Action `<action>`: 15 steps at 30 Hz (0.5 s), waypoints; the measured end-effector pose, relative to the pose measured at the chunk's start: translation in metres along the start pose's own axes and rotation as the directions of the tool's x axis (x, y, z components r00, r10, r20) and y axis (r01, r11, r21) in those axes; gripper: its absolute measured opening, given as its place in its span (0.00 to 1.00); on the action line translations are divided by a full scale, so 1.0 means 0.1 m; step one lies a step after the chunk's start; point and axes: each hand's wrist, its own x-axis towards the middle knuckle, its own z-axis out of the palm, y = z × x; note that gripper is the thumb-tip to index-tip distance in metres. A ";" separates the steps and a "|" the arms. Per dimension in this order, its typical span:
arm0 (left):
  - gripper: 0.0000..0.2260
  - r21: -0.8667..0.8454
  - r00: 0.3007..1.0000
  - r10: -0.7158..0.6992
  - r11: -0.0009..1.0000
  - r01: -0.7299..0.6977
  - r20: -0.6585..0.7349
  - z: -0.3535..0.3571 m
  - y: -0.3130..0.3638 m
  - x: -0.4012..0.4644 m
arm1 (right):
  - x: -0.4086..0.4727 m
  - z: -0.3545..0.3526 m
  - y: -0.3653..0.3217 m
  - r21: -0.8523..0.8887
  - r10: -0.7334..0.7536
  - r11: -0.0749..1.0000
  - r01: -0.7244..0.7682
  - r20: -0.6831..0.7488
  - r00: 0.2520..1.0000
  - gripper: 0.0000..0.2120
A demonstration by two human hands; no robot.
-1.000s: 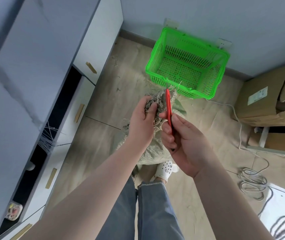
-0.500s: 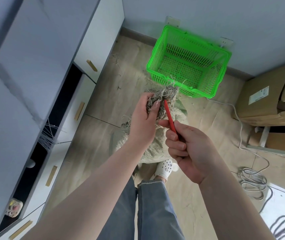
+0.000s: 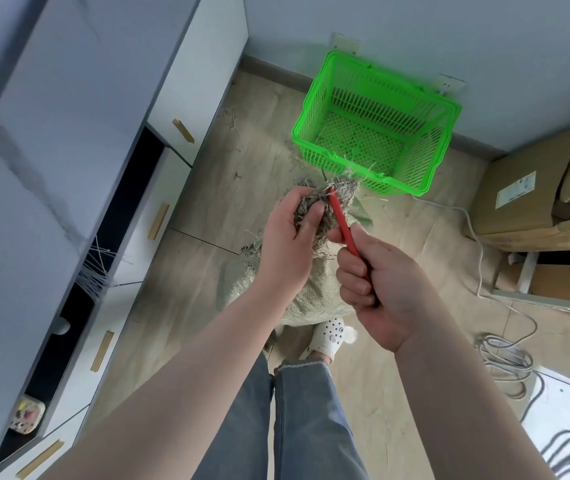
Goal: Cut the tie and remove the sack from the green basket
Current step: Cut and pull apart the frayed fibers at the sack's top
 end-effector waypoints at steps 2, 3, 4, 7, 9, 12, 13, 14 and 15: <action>0.04 0.011 1.000 -0.007 1.000 0.007 -0.008 -0.01 0.00 0.01 | -0.02 0.00 0.03 0.027 0.022 0.999 -0.022 0.015 1.000 0.13; 0.04 0.019 1.000 -0.001 1.000 0.002 -0.007 -0.01 0.00 0.02 | -0.03 0.00 0.04 0.037 0.029 0.999 -0.030 0.020 0.999 0.14; 0.04 0.023 1.000 0.004 1.000 -0.004 -0.004 -0.01 0.00 0.02 | -0.03 0.00 0.04 0.040 0.031 0.999 -0.032 0.022 0.999 0.14; 0.05 0.012 1.000 -0.004 1.000 0.004 -0.001 0.00 -0.01 0.02 | -0.03 0.01 0.05 -0.046 -0.010 0.999 0.010 -0.006 1.000 0.15; 0.05 -0.005 1.000 0.007 1.000 -0.007 0.002 -0.01 -0.01 0.02 | -0.03 0.02 0.05 -0.184 -0.071 0.981 0.059 -0.060 0.996 0.14; 0.06 -0.008 1.000 0.011 1.000 -0.011 0.001 -0.01 0.00 0.02 | -0.06 0.04 0.06 -0.294 -0.122 0.952 0.081 -0.125 0.985 0.14; 0.07 0.002 1.000 0.008 1.000 -0.008 -0.002 -0.01 0.00 0.02 | -0.07 0.04 0.07 -0.306 -0.128 0.949 0.081 -0.138 0.982 0.14; 0.07 0.013 1.000 0.003 1.000 -0.003 -0.002 0.00 0.00 0.02 | -0.07 0.05 0.07 -0.314 -0.135 0.946 0.083 -0.148 0.980 0.14; 0.07 0.020 1.000 -0.006 1.000 0.006 -0.001 0.00 0.01 0.02 | -0.07 0.06 0.07 -0.316 -0.144 0.945 0.090 -0.153 0.978 0.14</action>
